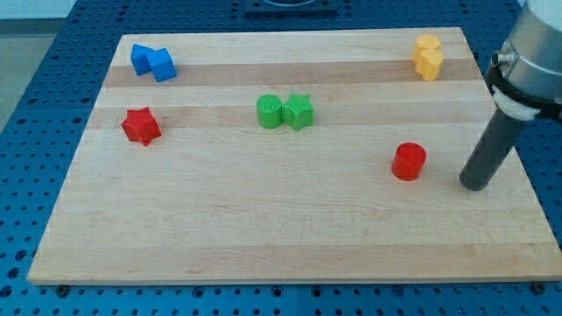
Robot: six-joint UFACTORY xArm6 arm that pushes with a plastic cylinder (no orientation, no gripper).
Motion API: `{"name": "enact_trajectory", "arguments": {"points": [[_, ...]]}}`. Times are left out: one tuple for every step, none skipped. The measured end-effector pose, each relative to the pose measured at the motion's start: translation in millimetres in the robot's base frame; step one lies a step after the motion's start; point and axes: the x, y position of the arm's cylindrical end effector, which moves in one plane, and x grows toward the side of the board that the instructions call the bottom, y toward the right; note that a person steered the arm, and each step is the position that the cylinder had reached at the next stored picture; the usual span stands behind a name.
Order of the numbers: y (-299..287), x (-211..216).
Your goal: Push the red circle to the red star
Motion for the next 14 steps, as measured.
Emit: {"name": "enact_trajectory", "arguments": {"points": [[0.0,0.0],[-17.5,-26.1],[-35.0,-34.0],[-50.2,-33.9],[-91.5,-34.0],[-140.4,-34.0],[-176.7,-34.0],[-188.4,-38.0],[-218.7,-39.5],[-255.3,-39.5],[-256.5,-39.5],[-202.9,-40.1],[-181.5,-37.3],[-191.9,-15.7]]}}
